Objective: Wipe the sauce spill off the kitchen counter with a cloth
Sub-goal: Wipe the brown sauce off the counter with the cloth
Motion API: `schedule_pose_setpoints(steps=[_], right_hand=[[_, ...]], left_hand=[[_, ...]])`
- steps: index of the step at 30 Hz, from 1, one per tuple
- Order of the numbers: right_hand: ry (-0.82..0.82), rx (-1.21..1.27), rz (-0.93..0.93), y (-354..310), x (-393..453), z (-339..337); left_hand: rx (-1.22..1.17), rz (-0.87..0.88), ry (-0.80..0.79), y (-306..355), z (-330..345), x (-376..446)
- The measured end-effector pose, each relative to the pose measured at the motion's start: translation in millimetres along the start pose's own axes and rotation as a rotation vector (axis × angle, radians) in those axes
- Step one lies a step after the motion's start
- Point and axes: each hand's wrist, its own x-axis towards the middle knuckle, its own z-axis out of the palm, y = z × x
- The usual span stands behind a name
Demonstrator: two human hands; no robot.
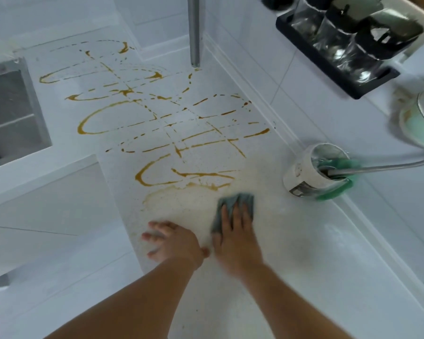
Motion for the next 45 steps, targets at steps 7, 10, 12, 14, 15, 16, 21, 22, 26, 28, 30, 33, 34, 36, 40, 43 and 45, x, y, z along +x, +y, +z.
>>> schedule_pose_setpoints(steps=[7,10,12,14,15,16,21,22,26,28,30,33,34,36,40,43,45], right_hand=[[-0.044,-0.147,0.141,82.7,62.1,-69.8],[-0.013,-0.140,0.136,42.0,56.7,-55.5],[0.021,-0.085,0.027,-7.3,17.4,-18.4],[-0.055,-0.001,-0.106,-30.8,-24.4,-0.3],[-0.108,0.032,-0.185,-23.2,-31.8,-3.8],[-0.125,0.020,-0.256,-3.9,-28.3,-13.5],[-0.083,0.030,0.180,42.3,21.0,-43.5],[-0.044,0.024,0.257,21.9,25.5,-38.9],[0.065,0.072,0.244,-87.8,0.7,9.1],[0.003,0.067,0.050,-123.4,-31.6,34.1],[-0.027,0.075,-0.140,-115.3,-49.7,35.6],[0.037,0.035,-0.098,-60.0,-39.9,8.5],[0.056,0.116,0.124,-38.0,-32.3,-4.1],[-0.042,0.177,0.460,-30.5,-22.5,-15.6],[-0.055,0.070,0.309,-127.6,-39.2,21.2],[-0.098,0.107,-0.053,-172.2,-63.1,47.5],[-0.090,0.064,-0.239,-148.3,-56.3,30.6]], left_hand=[[-0.052,-0.005,0.008,-0.4,5.1,4.5],[-0.091,-0.018,0.001,-2.3,5.3,6.3],[-0.135,-0.038,0.018,-1.6,5.1,2.4],[-0.180,-0.040,0.018,-2.6,0.4,-3.2],[-0.196,-0.031,0.005,-4.9,0.6,-3.5],[-0.212,-0.009,-0.004,-6.4,0.3,-3.5],[-0.321,0.137,-0.141,-40.8,-7.2,7.1],[-0.351,0.162,-0.165,-49.7,-11.7,11.5],[-0.544,0.167,-0.197,-74.6,-38.0,19.0],[-0.601,0.193,-0.242,-90.0,-52.0,17.1],[-0.608,0.241,-0.274,-108.4,-63.3,19.7],[-0.551,0.352,-0.244,-134.9,-82.7,32.8],[-0.581,0.362,-0.235,-140.3,-87.1,39.5],[-0.605,0.360,-0.208,-161.6,-96.8,53.6],[-0.359,0.371,0.024,-184.1,-112.2,79.4],[-0.237,0.394,0.076,-188.9,-123.0,95.9],[-0.130,0.434,0.107,-187.0,-128.6,104.2]])
